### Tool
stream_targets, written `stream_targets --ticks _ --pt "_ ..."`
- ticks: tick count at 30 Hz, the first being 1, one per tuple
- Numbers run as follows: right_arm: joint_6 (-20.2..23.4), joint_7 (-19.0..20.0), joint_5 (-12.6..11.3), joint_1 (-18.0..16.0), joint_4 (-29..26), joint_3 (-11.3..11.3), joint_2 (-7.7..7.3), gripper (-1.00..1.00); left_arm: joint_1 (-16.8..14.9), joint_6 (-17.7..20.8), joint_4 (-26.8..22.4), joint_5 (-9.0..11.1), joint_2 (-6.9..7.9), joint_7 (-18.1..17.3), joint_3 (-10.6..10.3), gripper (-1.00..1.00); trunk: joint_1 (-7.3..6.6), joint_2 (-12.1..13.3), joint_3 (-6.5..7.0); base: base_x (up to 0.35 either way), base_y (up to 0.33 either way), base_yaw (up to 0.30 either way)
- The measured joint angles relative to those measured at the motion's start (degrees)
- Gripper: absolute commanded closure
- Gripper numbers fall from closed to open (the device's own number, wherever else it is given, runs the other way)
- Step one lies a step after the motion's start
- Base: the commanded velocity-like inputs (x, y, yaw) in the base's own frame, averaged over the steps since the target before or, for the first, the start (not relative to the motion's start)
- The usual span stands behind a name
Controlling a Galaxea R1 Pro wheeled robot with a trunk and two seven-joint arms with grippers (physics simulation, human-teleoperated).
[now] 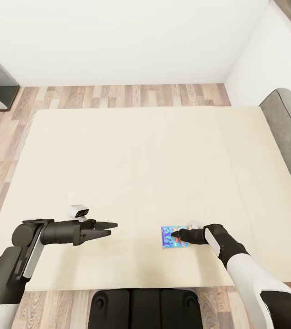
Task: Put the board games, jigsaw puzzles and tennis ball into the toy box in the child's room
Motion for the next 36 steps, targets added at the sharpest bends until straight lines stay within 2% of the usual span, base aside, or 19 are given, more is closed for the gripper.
stream_targets --ticks 36 --pt "0.0 0.0 0.01 0.0 0.0 0.0 0.01 -1.0 0.0 -0.01 0.0 0.0 0.0 0.0 0.0 -1.0 0.0 0.0 0.0 0.0 0.057 0.0"
